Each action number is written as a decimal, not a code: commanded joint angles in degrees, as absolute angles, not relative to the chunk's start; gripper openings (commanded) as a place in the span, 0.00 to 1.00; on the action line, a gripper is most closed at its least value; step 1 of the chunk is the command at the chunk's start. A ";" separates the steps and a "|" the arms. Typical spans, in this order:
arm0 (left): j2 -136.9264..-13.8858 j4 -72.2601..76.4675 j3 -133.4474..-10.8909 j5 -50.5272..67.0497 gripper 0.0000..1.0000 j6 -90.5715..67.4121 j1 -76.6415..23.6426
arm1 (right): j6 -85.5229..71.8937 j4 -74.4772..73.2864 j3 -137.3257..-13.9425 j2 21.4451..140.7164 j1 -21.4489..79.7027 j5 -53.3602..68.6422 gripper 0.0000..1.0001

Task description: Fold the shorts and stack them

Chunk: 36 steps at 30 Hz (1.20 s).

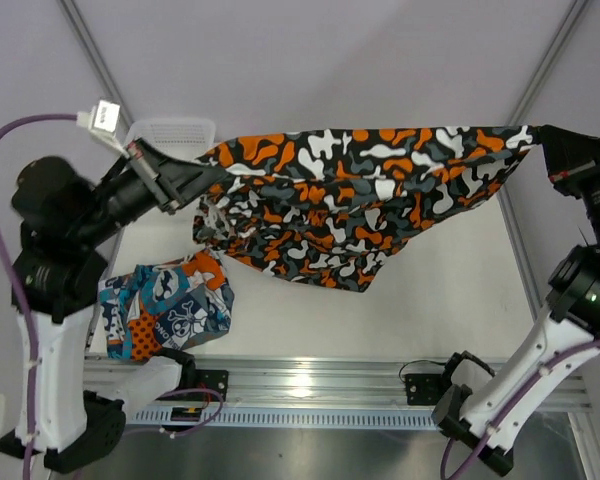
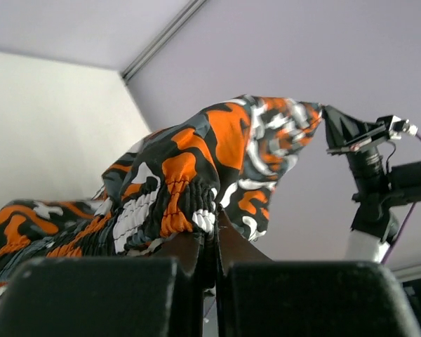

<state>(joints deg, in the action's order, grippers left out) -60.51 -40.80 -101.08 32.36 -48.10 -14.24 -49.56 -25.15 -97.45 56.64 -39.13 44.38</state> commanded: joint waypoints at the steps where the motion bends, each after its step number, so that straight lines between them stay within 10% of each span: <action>1: -51.43 -37.09 -100.11 32.53 0.00 -53.61 -13.36 | -49.57 -27.94 -100.90 50.73 -39.46 42.99 0.00; 21: -68.91 -32.05 -106.60 35.25 0.00 -53.01 -11.78 | -42.83 -36.53 -109.67 64.07 -28.67 40.62 0.00; 36: -53.19 -40.33 -103.18 30.94 0.00 -48.96 -11.25 | -33.49 -44.57 -120.15 54.79 -10.46 27.25 0.00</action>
<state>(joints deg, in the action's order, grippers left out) -57.19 -40.16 -102.98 32.08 -49.87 -11.75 -35.66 -45.19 -118.10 59.64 -10.98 30.35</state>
